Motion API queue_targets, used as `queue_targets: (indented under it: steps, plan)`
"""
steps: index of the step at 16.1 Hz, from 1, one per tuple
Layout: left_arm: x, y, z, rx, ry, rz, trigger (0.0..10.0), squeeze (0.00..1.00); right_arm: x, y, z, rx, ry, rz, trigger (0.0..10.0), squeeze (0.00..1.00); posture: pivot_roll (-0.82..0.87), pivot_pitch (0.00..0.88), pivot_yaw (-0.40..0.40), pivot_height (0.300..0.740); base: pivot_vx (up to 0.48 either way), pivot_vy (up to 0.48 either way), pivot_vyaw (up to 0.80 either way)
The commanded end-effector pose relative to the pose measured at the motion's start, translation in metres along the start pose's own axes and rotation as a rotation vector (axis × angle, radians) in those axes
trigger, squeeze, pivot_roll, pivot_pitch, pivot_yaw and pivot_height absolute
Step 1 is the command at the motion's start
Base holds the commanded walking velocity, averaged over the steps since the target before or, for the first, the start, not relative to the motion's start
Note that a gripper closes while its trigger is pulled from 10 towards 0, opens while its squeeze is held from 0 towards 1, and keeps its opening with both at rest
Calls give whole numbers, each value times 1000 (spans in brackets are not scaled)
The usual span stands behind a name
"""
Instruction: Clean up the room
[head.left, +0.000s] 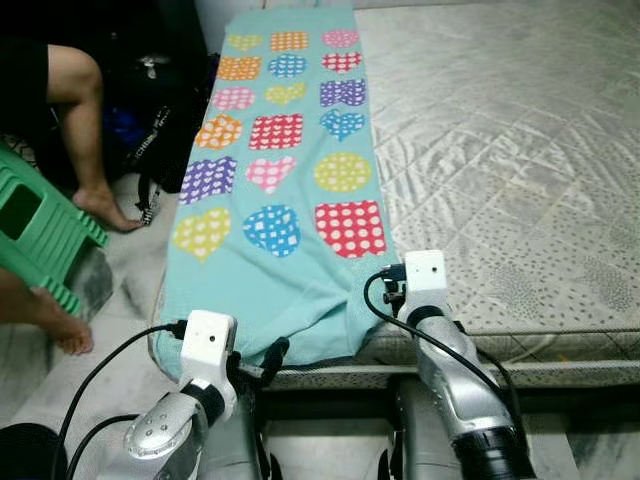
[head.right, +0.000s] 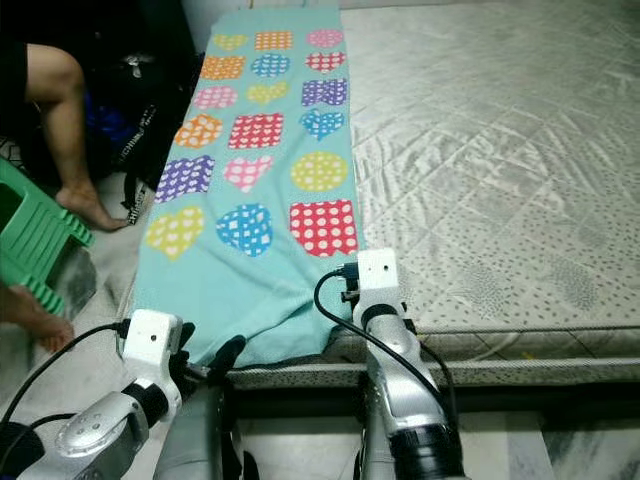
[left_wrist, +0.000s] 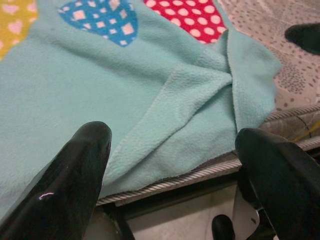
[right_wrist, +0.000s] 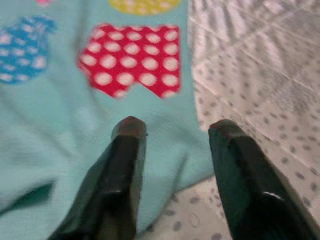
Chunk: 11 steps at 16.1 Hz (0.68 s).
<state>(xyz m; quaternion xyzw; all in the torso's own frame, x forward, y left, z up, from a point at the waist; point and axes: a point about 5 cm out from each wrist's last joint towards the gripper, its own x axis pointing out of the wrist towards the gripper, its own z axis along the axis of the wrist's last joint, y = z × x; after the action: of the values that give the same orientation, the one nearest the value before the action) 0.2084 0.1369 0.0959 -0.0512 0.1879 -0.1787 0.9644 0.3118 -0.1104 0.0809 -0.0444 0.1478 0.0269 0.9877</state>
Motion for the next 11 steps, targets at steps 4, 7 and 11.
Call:
queue_targets:
  steps: [4,7,11]
  plan:
    - [8,-8,2,-21,0,-50,10000,0,22,15,-17,-100,66,-41,10000,1000,21,98,67,570,0,0,0]
    - [3,-7,-2,-14,15,-29,10000,0,28,18,-10,-132,53,-31,10000,1000,23,102,65,570,0,0,0]
    - [0,-2,-2,-24,8,4,10000,0,33,47,-1,-71,34,82,10000,1000,34,111,59,570,0,0,0]
